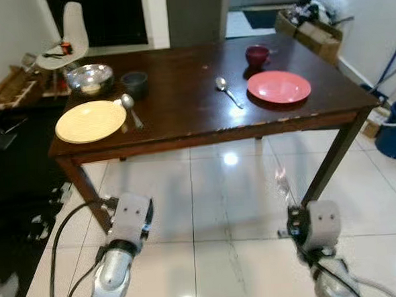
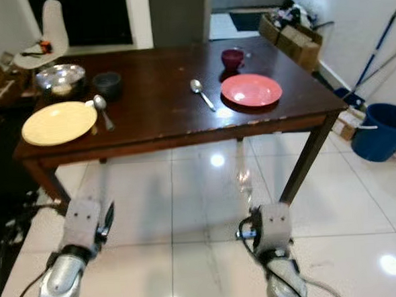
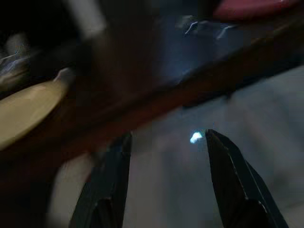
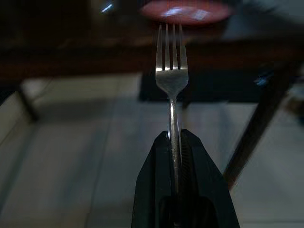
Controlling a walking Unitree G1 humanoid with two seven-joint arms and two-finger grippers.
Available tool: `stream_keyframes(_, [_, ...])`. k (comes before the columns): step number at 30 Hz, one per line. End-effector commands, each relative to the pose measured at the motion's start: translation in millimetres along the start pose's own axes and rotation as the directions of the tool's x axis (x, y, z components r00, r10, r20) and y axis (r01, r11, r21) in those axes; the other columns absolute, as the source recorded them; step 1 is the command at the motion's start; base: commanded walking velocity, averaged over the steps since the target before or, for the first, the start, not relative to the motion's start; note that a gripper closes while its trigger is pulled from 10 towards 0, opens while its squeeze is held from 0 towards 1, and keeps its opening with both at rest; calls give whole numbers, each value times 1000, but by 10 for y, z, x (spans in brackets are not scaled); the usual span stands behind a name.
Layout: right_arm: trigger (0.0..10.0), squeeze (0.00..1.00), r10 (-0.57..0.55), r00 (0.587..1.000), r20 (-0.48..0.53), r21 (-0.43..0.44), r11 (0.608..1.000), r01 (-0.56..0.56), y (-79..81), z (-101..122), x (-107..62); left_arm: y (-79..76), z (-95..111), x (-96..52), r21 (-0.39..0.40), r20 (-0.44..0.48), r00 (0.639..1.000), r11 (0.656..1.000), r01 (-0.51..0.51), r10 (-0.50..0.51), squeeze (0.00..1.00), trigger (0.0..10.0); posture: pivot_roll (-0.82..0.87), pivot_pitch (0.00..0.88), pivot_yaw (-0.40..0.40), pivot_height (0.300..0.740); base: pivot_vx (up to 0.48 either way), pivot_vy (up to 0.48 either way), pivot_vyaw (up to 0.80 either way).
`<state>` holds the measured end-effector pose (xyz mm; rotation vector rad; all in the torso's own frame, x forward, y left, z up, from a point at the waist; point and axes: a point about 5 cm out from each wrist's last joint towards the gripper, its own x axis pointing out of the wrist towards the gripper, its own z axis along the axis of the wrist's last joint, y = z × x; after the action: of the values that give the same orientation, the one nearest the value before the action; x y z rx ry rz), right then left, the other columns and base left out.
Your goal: Setting the table
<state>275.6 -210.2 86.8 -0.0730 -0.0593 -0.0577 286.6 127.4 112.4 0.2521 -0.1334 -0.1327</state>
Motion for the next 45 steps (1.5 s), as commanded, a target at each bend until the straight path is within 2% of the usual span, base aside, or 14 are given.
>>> stream_keyframes(1, [10000,0,-29,999,40,-2,1000,29,-55,130,53,-64,115,29,0,39,999,999,36,-36,0,10000,-84,0,93,740,480,0,0])
stream_keyframes(6, [10000,0,-41,996,84,-6,999,42,-68,278,122,-136,267,86,-10,92,994,998,66,-65,0,10000,-86,0,94,740,480,0,-131])
stream_keyframes(20, [10000,0,-43,997,63,-9,999,43,-41,284,76,-176,309,66,-17,86,992,996,93,-91,0,10000,-87,0,97,740,480,0,-758])
stream_keyframes(23, [10000,0,-40,997,62,-12,999,41,-40,285,76,-178,308,65,-17,84,992,995,93,-92,0,10000,-86,0,97,740,480,0,0])
stream_keyframes(29, [10000,0,8,998,60,-28,1000,-6,15,309,84,-180,306,58,-18,76,993,996,92,-90,0,10000,-85,0,94,740,480,0,0])
stream_keyframes(32, [10000,0,141,988,64,-41,990,-138,183,356,71,-153,304,55,-17,71,995,997,74,-73,0,10000,-84,0,96,740,480,0,0])
stream_keyframes(33, [10000,0,141,988,64,-41,990,-138,183,356,71,-153,304,55,-17,71,995,997,74,-73,0,10000,-84,0,96,740,480,0,0])
stream_keyframes(35, [10000,0,233,970,66,-47,972,-230,306,389,50,-122,301,54,-22,65,996,998,55,-54,0,10000,-85,0,98,740,480,0,0])
stream_keyframes(36, [10000,0,233,970,66,-47,972,-230,306,389,50,-122,301,54,-22,65,996,998,55,-54,0,10000,-85,0,98,740,480,0,0])
stream_keyframes(38, [10000,0,384,921,71,-23,923,-384,530,462,-4,-53,296,49,-45,54,998,999,23,-21,0,10000,-85,0,99,740,197,0,0])
stream_keyframes(39, [10000,0,384,921,71,-23,923,-384,530,462,-4,-53,296,49,-45,54,998,999,23,-21,0,10000,-85,0,99,740,0,0,0])
stream_keyframes(42, [10000,0,546,833,88,19,835,-549,798,576,-96,32,305,33,-51,50,999,999,4,-1,0,10000,-81,0,99,740,0,0,0])
stream_keyframes(43, [10000,0,546,833,88,19,835,-549,798,576,-96,32,305,33,-51,50,999,999,4,-1,0,10000,-81,0,99,740,0,0,0])
stream_keyframes(45, [10000,0,616,781,103,46,781,-623,951,644,-151,81,321,18,-42,46,999,999,7,-5,0,10000,-75,0,98,740,0,0,0])
